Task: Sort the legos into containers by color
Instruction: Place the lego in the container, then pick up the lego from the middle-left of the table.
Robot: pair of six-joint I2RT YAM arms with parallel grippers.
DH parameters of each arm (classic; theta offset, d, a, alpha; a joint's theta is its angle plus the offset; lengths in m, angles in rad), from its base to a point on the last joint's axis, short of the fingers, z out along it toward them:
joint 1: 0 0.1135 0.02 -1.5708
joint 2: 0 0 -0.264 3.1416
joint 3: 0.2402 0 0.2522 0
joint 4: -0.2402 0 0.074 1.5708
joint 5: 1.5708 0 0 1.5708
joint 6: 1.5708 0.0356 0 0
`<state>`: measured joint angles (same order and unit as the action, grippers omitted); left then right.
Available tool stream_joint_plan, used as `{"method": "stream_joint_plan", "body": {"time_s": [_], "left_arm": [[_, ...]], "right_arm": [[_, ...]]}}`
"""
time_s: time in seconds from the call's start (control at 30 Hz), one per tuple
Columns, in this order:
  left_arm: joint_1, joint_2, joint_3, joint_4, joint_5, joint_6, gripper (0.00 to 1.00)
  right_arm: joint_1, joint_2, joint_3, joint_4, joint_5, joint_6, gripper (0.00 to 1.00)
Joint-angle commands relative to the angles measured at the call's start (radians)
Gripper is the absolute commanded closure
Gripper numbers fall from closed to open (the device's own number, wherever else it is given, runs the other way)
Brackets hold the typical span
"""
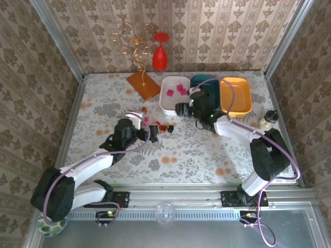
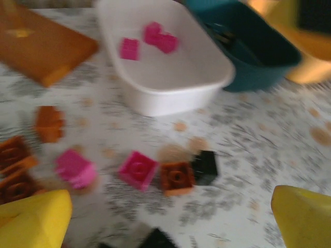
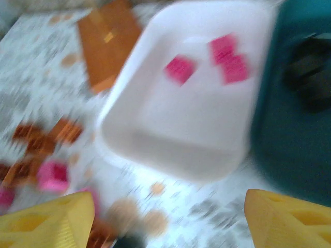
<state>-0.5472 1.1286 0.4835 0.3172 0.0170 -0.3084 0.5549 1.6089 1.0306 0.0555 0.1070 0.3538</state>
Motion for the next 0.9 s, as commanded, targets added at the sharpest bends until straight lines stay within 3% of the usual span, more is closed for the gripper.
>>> {"method": "stream_joint_plan", "body": {"time_s": [0.0,0.13,0.3,0.43,0.57,0.87], "left_arm": [[0.066,-0.022,-0.033,-0.074,0.019,-0.1,0.0],[0.084,0.021,0.022,-0.197,-0.057,-0.103,0.0],[0.151,0.078,0.076,-0.341,-0.245,-0.067,0.0],[0.198,0.094,0.076,-0.392,-0.234,-0.094,0.02],[0.205,0.091,0.071,-0.452,-0.195,-0.16,0.1],[0.205,0.193,0.074,-0.408,-0.13,-0.231,0.25]], "right_arm": [[0.056,-0.009,-0.07,0.003,0.036,-0.029,0.21],[0.129,0.025,-0.062,-0.008,0.037,-0.029,0.21],[0.145,0.019,-0.028,-0.114,0.028,-0.039,0.2],[0.144,-0.042,-0.085,-0.12,0.019,-0.045,0.2],[0.144,-0.088,-0.142,-0.106,-0.008,-0.031,0.19],[0.145,-0.108,-0.191,-0.065,-0.011,-0.036,0.19]]}}
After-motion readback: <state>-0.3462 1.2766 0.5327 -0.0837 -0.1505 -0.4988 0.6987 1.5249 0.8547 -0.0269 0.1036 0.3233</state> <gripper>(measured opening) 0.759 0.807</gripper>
